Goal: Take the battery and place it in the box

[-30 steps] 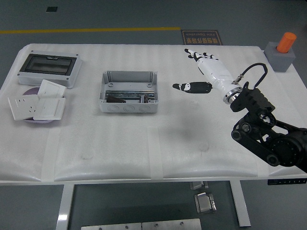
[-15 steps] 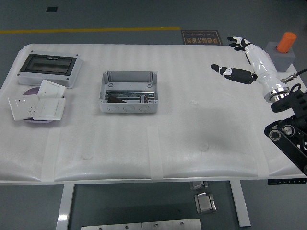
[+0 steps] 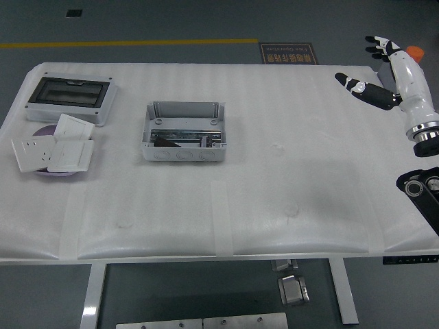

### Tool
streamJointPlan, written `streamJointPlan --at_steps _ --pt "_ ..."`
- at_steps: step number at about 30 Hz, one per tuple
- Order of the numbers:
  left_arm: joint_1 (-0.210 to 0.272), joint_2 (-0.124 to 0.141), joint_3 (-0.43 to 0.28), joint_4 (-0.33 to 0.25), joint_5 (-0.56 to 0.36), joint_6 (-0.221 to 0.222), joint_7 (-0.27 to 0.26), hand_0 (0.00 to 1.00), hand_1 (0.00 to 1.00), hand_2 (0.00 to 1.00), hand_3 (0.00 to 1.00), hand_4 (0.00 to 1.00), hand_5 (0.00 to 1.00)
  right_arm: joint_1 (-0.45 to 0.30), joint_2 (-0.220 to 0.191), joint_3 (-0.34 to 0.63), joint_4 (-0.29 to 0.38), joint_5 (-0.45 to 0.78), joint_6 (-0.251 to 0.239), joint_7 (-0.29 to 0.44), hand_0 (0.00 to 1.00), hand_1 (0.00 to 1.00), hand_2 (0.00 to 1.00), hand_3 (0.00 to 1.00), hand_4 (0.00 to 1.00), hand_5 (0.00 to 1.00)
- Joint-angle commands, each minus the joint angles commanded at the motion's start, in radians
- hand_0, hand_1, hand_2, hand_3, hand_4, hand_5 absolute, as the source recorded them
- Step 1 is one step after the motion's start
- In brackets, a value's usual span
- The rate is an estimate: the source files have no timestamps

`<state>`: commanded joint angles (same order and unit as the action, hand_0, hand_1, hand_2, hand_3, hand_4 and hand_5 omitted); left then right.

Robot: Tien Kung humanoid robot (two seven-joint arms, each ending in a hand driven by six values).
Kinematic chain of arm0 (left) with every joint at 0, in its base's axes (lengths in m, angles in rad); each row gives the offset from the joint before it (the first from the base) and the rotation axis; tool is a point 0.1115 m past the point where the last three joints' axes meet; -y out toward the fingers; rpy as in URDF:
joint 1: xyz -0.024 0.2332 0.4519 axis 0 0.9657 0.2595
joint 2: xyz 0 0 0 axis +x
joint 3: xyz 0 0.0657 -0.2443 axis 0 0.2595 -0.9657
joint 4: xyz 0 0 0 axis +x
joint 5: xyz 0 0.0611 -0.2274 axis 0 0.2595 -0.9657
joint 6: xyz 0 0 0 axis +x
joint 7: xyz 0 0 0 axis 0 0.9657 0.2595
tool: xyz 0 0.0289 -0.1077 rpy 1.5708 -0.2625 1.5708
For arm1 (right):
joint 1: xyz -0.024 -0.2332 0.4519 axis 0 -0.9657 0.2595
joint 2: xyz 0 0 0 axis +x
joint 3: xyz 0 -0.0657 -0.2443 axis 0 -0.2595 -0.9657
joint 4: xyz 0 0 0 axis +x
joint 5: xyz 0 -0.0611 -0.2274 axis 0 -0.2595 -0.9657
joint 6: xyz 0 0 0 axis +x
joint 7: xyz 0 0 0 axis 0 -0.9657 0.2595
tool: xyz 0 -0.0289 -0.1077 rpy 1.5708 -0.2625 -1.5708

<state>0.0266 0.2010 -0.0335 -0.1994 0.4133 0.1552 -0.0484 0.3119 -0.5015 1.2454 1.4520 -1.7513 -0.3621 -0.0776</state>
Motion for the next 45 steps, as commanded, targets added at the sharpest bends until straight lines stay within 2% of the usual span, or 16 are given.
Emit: streamJointPlan --at_steps 14,45 --pt "-0.006 0.0 -0.003 0.002 0.001 0.0 0.004 0.592 0.619 0.521 0.612 0.534 0.431 -0.018 0.002 0.047 0.003 0.011 -0.009 0.018 0.776 0.753 0.768 0.845 0.94 0.527" --pt "-0.007 0.003 -0.01 0.003 0.006 -0.002 0.008 0.594 0.618 0.53 0.614 0.559 0.413 -0.015 -0.007 0.039 0.008 -0.007 -0.008 0.015 0.768 0.749 0.766 0.838 0.945 0.498"
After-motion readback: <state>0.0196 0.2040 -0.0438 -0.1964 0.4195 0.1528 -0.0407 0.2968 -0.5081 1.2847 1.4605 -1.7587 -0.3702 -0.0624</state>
